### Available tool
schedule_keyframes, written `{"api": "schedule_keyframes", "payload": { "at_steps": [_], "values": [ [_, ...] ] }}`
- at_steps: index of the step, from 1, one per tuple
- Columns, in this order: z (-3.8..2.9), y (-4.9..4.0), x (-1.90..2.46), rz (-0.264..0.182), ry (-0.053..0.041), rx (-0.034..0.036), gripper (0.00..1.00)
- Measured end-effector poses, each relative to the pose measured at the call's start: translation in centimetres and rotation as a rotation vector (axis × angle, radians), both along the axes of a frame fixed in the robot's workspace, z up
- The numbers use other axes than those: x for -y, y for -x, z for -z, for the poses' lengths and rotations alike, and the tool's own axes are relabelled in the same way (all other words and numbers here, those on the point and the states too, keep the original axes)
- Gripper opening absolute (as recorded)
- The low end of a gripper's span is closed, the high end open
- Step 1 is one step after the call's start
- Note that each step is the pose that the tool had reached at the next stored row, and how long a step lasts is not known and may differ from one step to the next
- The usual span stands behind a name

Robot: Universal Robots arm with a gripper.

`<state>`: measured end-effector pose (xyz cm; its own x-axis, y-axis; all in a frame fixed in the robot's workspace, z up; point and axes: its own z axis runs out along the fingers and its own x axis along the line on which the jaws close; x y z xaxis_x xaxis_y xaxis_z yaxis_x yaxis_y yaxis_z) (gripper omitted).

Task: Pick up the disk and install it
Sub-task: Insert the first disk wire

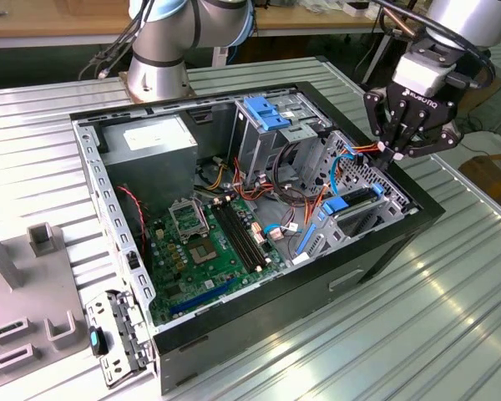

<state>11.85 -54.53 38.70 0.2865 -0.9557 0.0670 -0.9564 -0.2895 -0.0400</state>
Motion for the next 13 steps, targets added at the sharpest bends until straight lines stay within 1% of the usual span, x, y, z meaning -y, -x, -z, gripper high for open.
{"api": "schedule_keyframes", "payload": {
  "at_steps": [1,3,4,5,9,11,13],
  "values": [
    [0.01,-0.06,0.00,-0.006,0.0000,0.0000,0.11],
    [0.05,-0.28,0.00,-0.046,0.0001,0.0000,0.11],
    [0.06,-0.37,0.00,-0.086,0.0001,0.0000,0.11],
    [0.07,-0.43,0.00,-0.113,0.0000,0.0000,0.11],
    [0.09,-0.70,0.00,-0.202,0.0001,0.0000,0.11],
    [0.11,-0.89,0.00,-0.255,0.0001,0.0000,0.11],
    [0.12,-1.05,0.00,-0.292,0.0000,0.0000,0.11]
  ]
}}
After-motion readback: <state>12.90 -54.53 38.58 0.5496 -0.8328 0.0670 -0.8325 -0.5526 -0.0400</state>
